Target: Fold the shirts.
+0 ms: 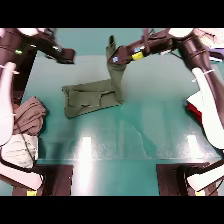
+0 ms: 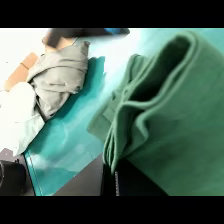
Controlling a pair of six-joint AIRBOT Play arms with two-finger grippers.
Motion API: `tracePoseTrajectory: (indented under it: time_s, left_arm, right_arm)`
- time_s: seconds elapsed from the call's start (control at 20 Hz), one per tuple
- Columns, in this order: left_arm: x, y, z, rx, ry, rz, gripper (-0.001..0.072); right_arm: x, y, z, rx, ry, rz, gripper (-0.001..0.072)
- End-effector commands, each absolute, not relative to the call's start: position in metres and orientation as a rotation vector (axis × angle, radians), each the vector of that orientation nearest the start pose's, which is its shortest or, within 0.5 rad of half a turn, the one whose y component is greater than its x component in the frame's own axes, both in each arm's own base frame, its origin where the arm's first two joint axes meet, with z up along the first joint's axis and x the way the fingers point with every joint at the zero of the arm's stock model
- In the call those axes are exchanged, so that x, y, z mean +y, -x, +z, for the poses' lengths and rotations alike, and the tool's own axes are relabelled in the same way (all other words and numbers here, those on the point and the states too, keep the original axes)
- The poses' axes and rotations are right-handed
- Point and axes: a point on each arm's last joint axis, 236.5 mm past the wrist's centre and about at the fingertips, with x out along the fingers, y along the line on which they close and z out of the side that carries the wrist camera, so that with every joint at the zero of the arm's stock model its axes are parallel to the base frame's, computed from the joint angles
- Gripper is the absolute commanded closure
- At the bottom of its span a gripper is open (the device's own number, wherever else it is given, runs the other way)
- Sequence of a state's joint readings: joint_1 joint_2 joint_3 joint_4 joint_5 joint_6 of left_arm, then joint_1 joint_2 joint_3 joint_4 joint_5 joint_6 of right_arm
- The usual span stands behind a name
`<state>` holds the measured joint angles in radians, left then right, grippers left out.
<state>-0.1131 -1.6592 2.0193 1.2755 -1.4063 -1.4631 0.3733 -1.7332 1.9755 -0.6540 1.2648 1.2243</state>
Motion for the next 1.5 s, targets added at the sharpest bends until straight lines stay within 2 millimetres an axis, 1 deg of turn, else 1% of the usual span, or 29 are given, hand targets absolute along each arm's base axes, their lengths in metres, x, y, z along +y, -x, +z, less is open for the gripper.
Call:
tracePoseTrajectory:
  time_s: [0.0,0.1,0.2,0.25,0.3,0.35,0.4,0.45,0.5,0.55,0.65,0.7,0.8,0.85,0.9,0.95,1.0,1.1,1.15,1.2,1.25,1.35,1.45]
  left_arm:
    - [-0.072,-0.484,0.197,0.951,0.054,-0.299,0.0679]
    - [-0.066,-0.479,0.207,0.935,0.053,-0.291,0.0678]
    - [-0.066,-0.477,0.207,0.939,0.051,-0.292,0.0678]
    - [-0.066,-0.477,0.207,0.938,0.051,-0.293,0.0678]
    - [-0.067,-0.477,0.208,0.935,0.053,-0.294,0.0678]
    - [-0.067,-0.477,0.208,0.935,0.052,-0.294,0.0678]
    - [-0.067,-0.477,0.208,0.935,0.052,-0.294,0.0678]
    - [-0.067,-0.477,0.208,0.938,0.052,-0.294,0.0678]
    - [-0.067,-0.477,0.207,0.939,0.051,-0.294,0.0678]
    - [-0.067,-0.476,0.207,0.940,0.050,-0.294,0.0679]
    - [-0.067,-0.475,0.206,0.945,0.050,-0.295,0.0678]
    - [-0.067,-0.476,0.206,0.945,0.050,-0.295,0.0678]
    - [-0.067,-0.476,0.206,0.945,0.051,-0.295,0.0678]
    - [-0.067,-0.476,0.207,0.944,0.051,-0.295,0.0678]
    - [-0.067,-0.477,0.207,0.939,0.052,-0.295,0.0678]
    - [-0.067,-0.478,0.208,0.933,0.052,-0.294,0.0678]
    - [-0.067,-0.479,0.209,0.929,0.053,-0.294,0.0678]
    - [-0.069,-0.478,0.209,0.929,0.057,-0.300,0.0678]
    - [-0.069,-0.478,0.209,0.929,0.057,-0.301,0.0678]
    - [-0.069,-0.478,0.209,0.929,0.058,-0.302,0.0678]
    - [-0.069,-0.478,0.209,0.928,0.058,-0.303,0.0678]
    - [-0.069,-0.478,0.209,0.928,0.059,-0.303,0.0678]
    - [-0.069,-0.478,0.209,0.929,0.059,-0.304,0.0678]
  right_arm:
    - [0.407,-0.417,0.156,0.882,-0.217,1.185,0.0701]
    - [0.446,-0.411,0.132,0.860,-0.201,1.211,0.0697]
    - [0.489,-0.405,0.107,0.818,-0.187,1.218,0.0697]
    - [0.510,-0.399,0.095,0.798,-0.178,1.222,0.0684]
    - [0.529,-0.388,0.083,0.782,-0.151,1.244,0.0509]
    - [0.548,-0.371,0.073,0.774,-0.103,1.296,0.0273]
    - [0.561,-0.358,0.069,0.776,-0.080,1.336,0.0167]
    - [0.568,-0.352,0.071,0.766,-0.069,1.349,0.0152]
    - [0.567,-0.352,0.077,0.755,-0.072,1.348,0.0152]
    - [0.559,-0.358,0.082,0.750,-0.077,1.334,0.0152]
    - [0.524,-0.379,0.087,0.773,-0.095,1.278,0.0152]
    - [0.501,-0.391,0.088,0.797,-0.104,1.251,0.0152]
    - [0.445,-0.417,0.082,0.878,-0.153,1.172,0.0153]
    - [0.413,-0.430,0.074,0.937,-0.197,1.117,0.0152]
    - [0.382,-0.442,0.064,0.997,-0.248,1.061,0.0133]
    - [0.352,-0.453,0.054,1.044,-0.294,1.006,0.0060]
    - [0.325,-0.463,0.042,1.094,-0.352,0.946,0.0038]
    - [0.277,-0.480,0.020,1.168,-0.461,0.832,0.0039]
    - [0.260,-0.486,0.010,1.200,-0.508,0.790,0.0039]
    - [0.249,-0.488,0.000,1.231,-0.540,0.764,0.0039]
    - [0.244,-0.487,-0.011,1.263,-0.560,0.753,0.0039]
    - [0.247,-0.478,-0.034,1.337,-0.575,0.757,0.0039]
    - [0.259,-0.470,-0.052,1.383,-0.581,0.769,0.0039]
